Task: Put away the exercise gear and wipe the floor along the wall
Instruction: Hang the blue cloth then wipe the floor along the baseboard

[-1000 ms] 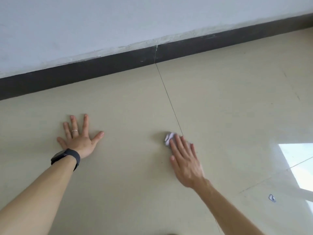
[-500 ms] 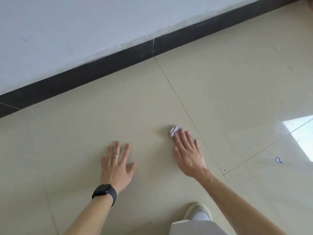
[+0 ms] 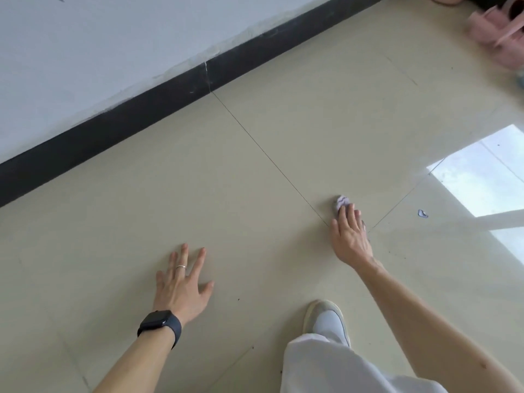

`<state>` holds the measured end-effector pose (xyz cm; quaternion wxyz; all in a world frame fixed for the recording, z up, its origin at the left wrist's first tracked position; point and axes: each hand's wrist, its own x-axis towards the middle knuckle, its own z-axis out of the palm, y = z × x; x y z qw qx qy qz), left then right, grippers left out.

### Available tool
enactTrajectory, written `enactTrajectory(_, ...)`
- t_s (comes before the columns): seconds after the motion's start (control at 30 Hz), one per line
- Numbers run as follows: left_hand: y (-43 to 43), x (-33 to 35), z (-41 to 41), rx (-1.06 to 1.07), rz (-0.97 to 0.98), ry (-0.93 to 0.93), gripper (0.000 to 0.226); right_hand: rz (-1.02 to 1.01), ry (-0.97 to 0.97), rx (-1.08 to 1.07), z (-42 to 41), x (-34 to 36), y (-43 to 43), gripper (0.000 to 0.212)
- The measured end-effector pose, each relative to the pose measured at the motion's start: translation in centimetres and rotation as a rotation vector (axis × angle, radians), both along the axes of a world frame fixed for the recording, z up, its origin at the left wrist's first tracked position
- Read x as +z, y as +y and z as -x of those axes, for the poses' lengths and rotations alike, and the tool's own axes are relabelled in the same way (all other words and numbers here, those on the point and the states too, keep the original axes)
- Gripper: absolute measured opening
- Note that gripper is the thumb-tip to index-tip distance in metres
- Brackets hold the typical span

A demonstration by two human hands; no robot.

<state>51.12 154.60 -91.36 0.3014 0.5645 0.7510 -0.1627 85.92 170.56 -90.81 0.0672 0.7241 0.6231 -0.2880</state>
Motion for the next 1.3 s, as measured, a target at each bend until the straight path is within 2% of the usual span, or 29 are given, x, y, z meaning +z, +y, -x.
enactTrajectory(0.1,-0.1,0.0,-0.2,0.012,-0.006,-0.013,0.077,0.021,0.045,0.087,4.8,-0.5,-7.8,0.065)
enactTrajectory(0.2,-0.3,-0.5,-0.6,0.008,-0.016,0.006,0.076,0.063,0.128,0.349,9.2,0.0,-14.3,0.065)
enactTrajectory(0.3,-0.5,-0.9,-0.6,0.016,-0.039,0.005,0.073,0.107,0.186,0.584,8.8,0.3,-13.9,0.061)
enactTrajectory(0.37,-0.7,-1.0,0.0,0.009,-0.071,0.005,0.071,0.089,0.133,0.673,7.4,-0.1,-11.2,0.062)
enactTrajectory(0.43,-0.8,-0.8,0.8,-0.020,-0.098,0.003,0.068,0.092,0.003,0.629,6.1,-0.3,-7.3,0.067)
enactTrajectory(0.53,-1.4,-0.8,2.3,-0.058,-0.145,-0.041,0.063,0.108,-0.137,0.436,5.7,0.5,-2.7,0.069)
enactTrajectory(0.67,-2.0,-1.5,4.7,-0.138,-0.191,-0.080,0.062,0.108,-0.057,0.237,9.0,0.0,-5.4,0.073)
enactTrajectory(0.83,-2.9,-3.6,8.4,-0.085,-0.242,-0.086,0.066,0.253,0.095,0.483,16.4,1.6,-17.0,0.073)
enactTrajectory(0.9,-3.9,-4.3,9.7,-0.091,-0.271,-0.112,0.066,0.327,0.098,0.546,19.3,2.2,-20.8,0.074)
enactTrajectory(0.97,-5.0,-4.9,10.9,-0.151,-0.300,-0.125,0.066,0.295,0.044,0.590,20.2,1.7,-22.1,0.074)
enactTrajectory(1.07,-5.1,-5.1,12.5,-0.204,-0.309,-0.153,0.066,0.275,-0.005,0.615,18.7,1.4,-19.1,0.070)
enactTrajectory(1.2,-5.1,-5.5,13.3,-0.227,-0.340,-0.153,0.064,0.266,-0.100,0.361,16.7,1.5,-12.8,0.072)
enactTrajectory(1.3,-5.5,-6.1,13.3,-0.236,-0.389,-0.159,0.063,0.101,-0.087,0.128,19.8,-0.4,-14.7,0.072)
